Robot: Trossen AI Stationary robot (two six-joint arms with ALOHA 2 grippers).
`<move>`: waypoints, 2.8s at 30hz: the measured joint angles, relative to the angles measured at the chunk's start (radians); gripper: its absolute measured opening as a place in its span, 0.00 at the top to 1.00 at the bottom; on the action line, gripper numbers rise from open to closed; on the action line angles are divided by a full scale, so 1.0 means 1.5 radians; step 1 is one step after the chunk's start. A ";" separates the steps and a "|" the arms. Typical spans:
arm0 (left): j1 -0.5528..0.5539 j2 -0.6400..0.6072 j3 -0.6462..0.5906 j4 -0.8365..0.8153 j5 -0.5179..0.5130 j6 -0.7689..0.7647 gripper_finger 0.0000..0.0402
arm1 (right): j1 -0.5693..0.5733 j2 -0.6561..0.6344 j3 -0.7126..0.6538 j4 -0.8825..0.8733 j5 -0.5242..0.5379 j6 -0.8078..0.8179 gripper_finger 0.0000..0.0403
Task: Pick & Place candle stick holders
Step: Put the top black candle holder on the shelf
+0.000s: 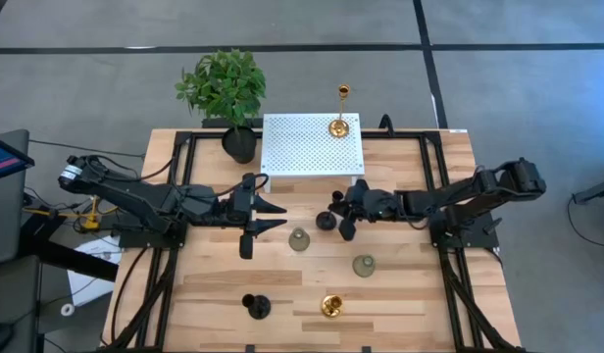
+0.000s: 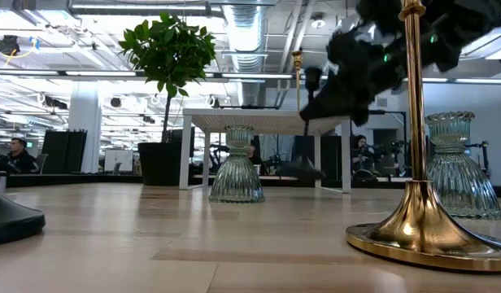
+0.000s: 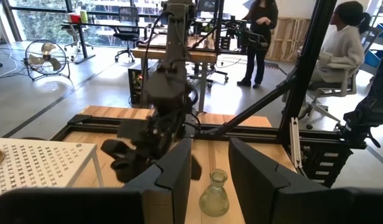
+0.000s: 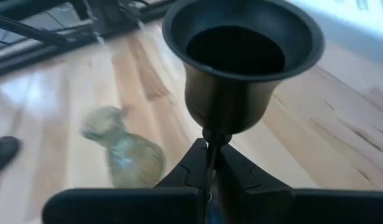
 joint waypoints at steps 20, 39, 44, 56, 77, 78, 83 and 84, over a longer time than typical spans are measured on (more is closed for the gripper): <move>0.000 0.000 0.000 -0.001 0.000 0.000 0.73 | -0.070 0.001 0.468 -0.438 -0.018 -0.136 1.00; -0.002 0.000 0.000 -0.007 0.000 -0.017 0.73 | -0.272 0.174 0.629 -0.447 -0.076 -0.165 1.00; -0.002 0.000 0.000 -0.007 0.000 -0.015 0.73 | -0.293 0.175 0.629 -0.444 -0.051 -0.164 1.00; -0.003 0.000 0.000 -0.007 0.000 -0.015 0.73 | -0.291 0.186 0.626 -0.461 -0.049 -0.155 1.00; -0.003 0.000 0.000 -0.007 0.000 -0.015 0.73 | -0.289 0.185 0.628 -0.526 -0.036 -0.163 0.98; -0.003 0.000 0.000 -0.007 0.000 -0.015 0.73 | -0.289 0.185 0.628 -0.525 -0.040 -0.163 0.98; -0.003 0.000 0.000 -0.007 0.000 -0.015 0.73 | -0.287 0.185 0.628 -0.518 -0.052 -0.165 0.97; -0.003 0.000 0.000 -0.007 0.000 -0.015 0.73 | -0.286 0.185 0.628 -0.516 -0.052 -0.165 0.95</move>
